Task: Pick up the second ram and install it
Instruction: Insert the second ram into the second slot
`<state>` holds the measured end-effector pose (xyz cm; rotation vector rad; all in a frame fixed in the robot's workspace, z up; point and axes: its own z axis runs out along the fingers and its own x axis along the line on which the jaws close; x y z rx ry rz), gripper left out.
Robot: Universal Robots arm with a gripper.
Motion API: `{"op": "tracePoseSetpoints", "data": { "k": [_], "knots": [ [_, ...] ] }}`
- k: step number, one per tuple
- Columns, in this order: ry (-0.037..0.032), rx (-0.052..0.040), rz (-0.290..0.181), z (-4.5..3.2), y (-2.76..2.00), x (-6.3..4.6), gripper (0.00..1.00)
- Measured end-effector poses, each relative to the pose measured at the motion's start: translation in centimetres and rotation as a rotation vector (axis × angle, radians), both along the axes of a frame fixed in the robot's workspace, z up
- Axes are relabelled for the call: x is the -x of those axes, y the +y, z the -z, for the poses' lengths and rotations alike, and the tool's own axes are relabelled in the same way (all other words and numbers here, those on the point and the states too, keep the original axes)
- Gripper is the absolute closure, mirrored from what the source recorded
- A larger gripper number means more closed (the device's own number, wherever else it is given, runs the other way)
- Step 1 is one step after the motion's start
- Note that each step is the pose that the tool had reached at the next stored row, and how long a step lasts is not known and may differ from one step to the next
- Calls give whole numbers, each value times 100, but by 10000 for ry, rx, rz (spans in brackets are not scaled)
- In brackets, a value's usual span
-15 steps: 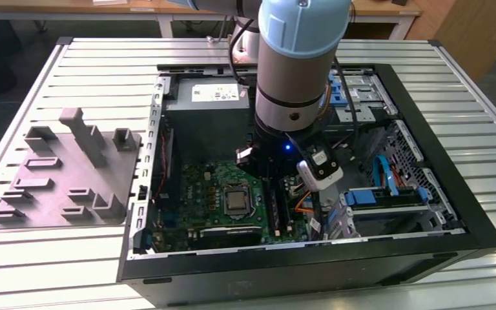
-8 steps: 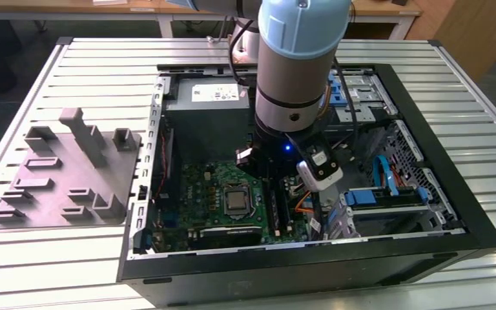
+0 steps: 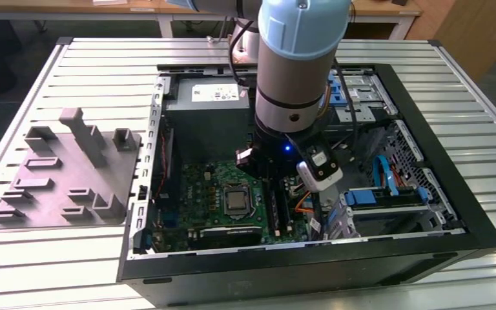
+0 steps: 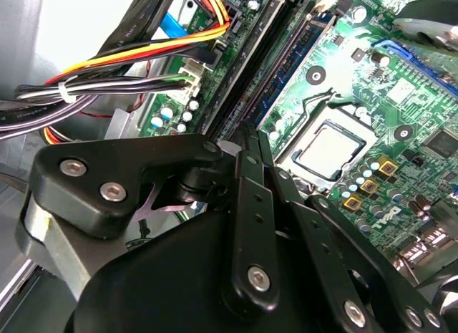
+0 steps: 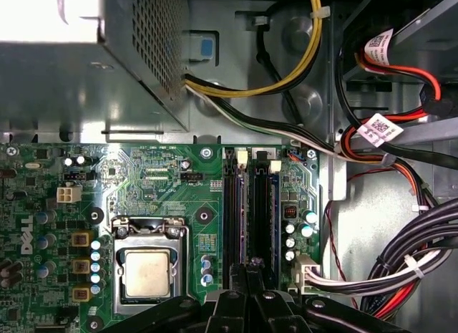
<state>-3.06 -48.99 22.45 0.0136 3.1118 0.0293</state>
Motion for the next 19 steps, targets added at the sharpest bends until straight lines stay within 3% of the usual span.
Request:
{"op": "tracePoseSetpoints", "data": {
  "k": [19],
  "knots": [
    [0, -6, 0, 25, 0, 1, 89]
  ]
}}
